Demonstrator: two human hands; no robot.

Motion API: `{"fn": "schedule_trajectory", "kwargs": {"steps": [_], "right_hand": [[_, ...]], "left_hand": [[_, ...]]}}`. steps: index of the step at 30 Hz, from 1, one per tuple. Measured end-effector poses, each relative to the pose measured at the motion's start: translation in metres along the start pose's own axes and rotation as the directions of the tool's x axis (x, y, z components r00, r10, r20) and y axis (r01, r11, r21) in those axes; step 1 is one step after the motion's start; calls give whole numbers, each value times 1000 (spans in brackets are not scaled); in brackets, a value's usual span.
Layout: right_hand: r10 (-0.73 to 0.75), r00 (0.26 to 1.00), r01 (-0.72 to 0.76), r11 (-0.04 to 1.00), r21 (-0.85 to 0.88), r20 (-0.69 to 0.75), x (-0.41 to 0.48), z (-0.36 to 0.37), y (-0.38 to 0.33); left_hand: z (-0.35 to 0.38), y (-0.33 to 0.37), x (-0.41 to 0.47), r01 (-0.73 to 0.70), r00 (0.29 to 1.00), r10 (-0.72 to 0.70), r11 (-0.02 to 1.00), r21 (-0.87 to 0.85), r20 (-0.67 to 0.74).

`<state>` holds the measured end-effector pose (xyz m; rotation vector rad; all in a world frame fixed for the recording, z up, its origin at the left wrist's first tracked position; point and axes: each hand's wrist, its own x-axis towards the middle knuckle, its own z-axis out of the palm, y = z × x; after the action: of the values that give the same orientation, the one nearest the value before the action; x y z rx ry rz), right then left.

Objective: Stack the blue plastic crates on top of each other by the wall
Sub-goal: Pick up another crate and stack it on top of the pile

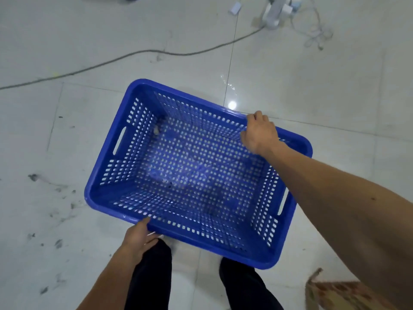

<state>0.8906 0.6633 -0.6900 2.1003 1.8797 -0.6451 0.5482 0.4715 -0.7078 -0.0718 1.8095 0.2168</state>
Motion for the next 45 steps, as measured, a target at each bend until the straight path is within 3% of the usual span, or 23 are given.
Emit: {"fn": "schedule_trajectory", "kwargs": {"steps": [3,8,13,17,27,32,38,45], "right_hand": [[-13,1000,12,1000,-18,-26,10,6,2],[37,999,-39,991,128,18,30,13,16],[78,995,-69,990,122,-66,30,14,18],[-4,999,10,994,113,-51,10,-3,12],[-64,991,88,975,206,-119,-78,-135,-58],[-195,972,219,955,201,-135,-126,-226,-108],[-364,903,409,890,199,-229,-188,-321,-199],[-586,715,655,753,70,-381,-264,-405,-356]], "left_hand": [[-3,-1,6,3,1000,-4,999,-33,-30],[-4,-4,20,-2,1000,2,999,-37,-3],[-6,-9,29,-4,1000,4,994,-111,3],[-21,-16,10,-10,1000,7,990,-138,-22],[-93,-7,-147,-122,981,84,968,-218,-177],[-155,-9,-247,-245,947,183,943,-226,-264],[-231,-29,-348,-386,895,261,861,-332,-362],[-332,-71,-423,-510,827,263,723,-466,-496]]}}
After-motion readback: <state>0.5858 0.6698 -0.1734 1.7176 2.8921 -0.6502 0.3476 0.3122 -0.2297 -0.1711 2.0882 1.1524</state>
